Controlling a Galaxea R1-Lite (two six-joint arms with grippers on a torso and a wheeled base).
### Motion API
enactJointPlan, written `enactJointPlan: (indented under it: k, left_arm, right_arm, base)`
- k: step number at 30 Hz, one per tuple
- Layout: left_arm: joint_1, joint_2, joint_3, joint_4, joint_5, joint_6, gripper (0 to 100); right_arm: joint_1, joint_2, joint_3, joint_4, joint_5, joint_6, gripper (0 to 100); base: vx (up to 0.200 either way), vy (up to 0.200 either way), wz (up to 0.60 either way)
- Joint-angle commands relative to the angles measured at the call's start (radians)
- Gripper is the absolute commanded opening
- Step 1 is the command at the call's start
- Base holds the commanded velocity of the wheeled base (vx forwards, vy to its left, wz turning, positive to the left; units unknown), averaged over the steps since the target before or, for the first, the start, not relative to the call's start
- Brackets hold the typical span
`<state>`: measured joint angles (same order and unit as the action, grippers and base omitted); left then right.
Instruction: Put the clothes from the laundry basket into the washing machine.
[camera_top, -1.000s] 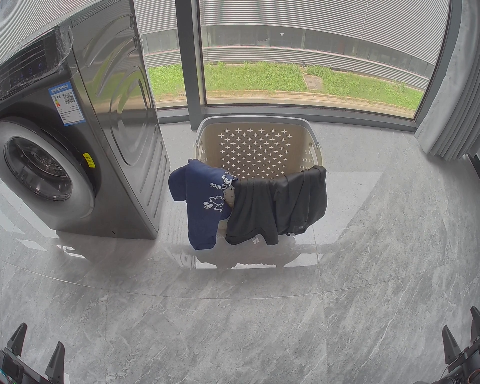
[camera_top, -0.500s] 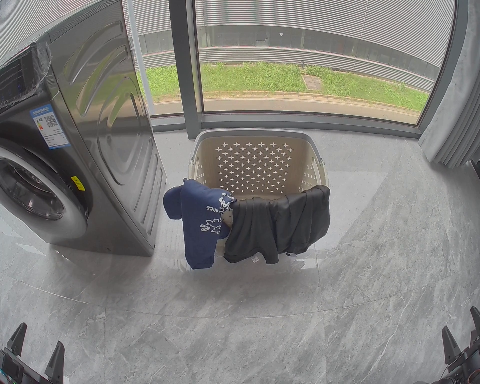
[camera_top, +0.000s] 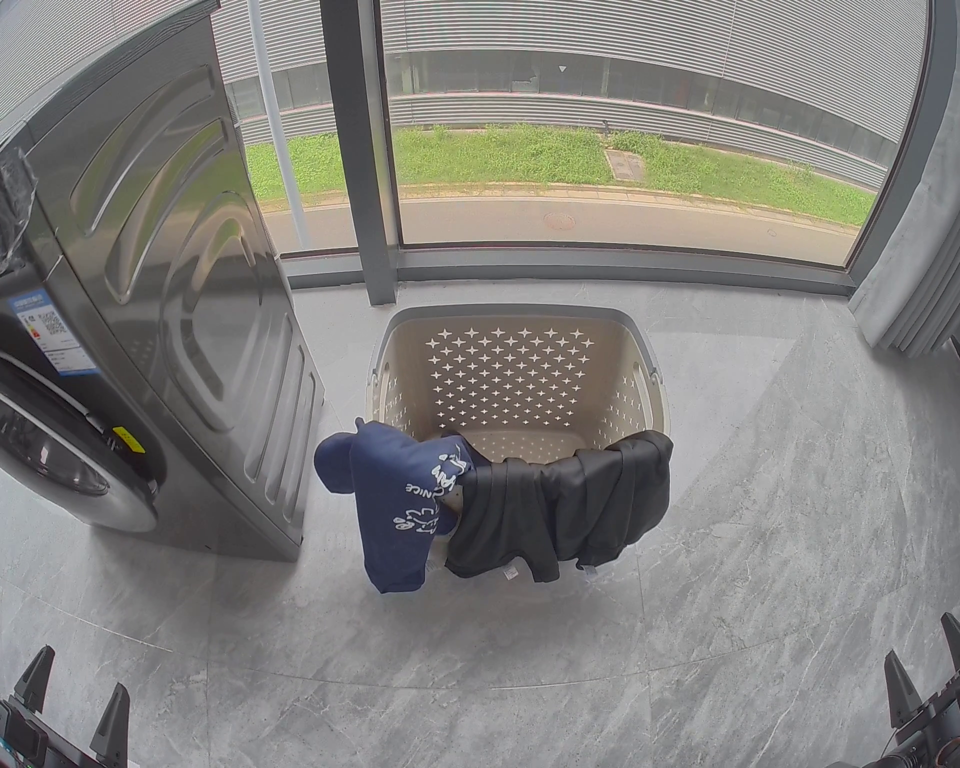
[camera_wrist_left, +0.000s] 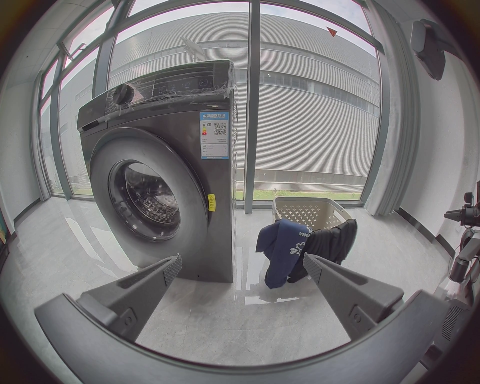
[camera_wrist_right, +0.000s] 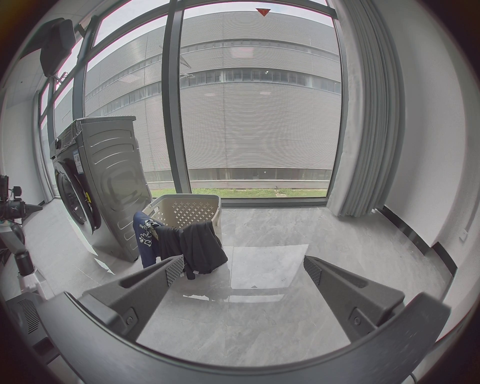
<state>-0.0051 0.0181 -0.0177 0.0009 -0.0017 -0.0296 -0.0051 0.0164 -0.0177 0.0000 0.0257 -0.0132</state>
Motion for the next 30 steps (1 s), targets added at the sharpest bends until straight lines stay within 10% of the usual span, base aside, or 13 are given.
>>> enactJointPlan:
  k: [1,30]
  left_arm:
    - [0.001,-0.015,0.016,-0.001,0.0,-0.001,100]
    - [0.001,-0.015,0.016,0.001,0.003,-0.003,100]
  right_arm:
    - [0.001,-0.006,0.018,0.0,0.0,-0.001,100]
    - [0.001,-0.006,0.018,0.0,0.0,-0.001,100]
  base:
    - [0.2,0.0,0.0]
    - [0.041,-0.062,0.0]
